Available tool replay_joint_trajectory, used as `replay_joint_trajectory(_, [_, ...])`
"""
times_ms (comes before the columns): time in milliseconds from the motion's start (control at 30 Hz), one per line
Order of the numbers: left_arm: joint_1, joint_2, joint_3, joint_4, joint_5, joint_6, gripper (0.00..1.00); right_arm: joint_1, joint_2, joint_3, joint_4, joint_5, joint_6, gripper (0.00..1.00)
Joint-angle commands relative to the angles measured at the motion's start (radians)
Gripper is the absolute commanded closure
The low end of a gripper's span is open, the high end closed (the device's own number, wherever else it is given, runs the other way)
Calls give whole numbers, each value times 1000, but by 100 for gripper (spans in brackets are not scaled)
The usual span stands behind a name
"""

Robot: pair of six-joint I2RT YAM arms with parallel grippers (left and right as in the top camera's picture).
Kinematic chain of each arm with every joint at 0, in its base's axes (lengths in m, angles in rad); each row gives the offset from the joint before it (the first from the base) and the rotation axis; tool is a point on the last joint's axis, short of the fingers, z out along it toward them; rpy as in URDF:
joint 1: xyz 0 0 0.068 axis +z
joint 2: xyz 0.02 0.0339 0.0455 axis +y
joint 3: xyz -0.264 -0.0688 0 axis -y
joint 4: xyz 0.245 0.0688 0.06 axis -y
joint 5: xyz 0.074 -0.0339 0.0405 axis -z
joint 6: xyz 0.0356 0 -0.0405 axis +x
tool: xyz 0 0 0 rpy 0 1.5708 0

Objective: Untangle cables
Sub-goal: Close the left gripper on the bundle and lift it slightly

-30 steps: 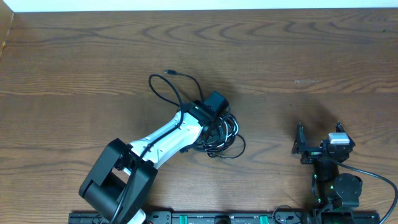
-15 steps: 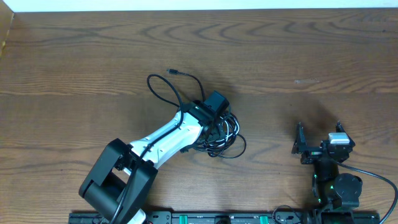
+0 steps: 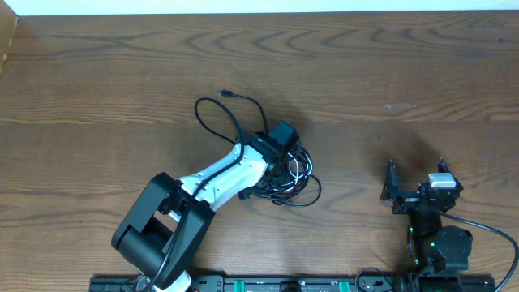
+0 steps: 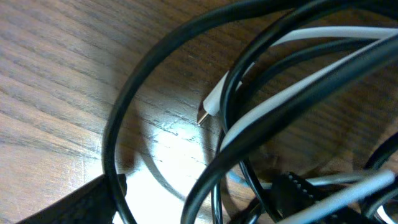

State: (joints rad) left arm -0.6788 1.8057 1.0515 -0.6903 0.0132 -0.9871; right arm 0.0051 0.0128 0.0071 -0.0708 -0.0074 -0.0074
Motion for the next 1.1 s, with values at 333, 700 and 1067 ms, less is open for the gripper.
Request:
replay_joint_trajectory(333, [0,13,-2,3,-33,-1,72,10,-1,-2,-5,5,11,1])
replay_joint_trajectory(700, [0,-9,14,-11,-32,6,93,10,-1,-2,-5,5,11,1])
replay_joint_trajectory(1067, [22,-220,30,-4,-32,5,93,10,-1,-2,-5,4,11,1])
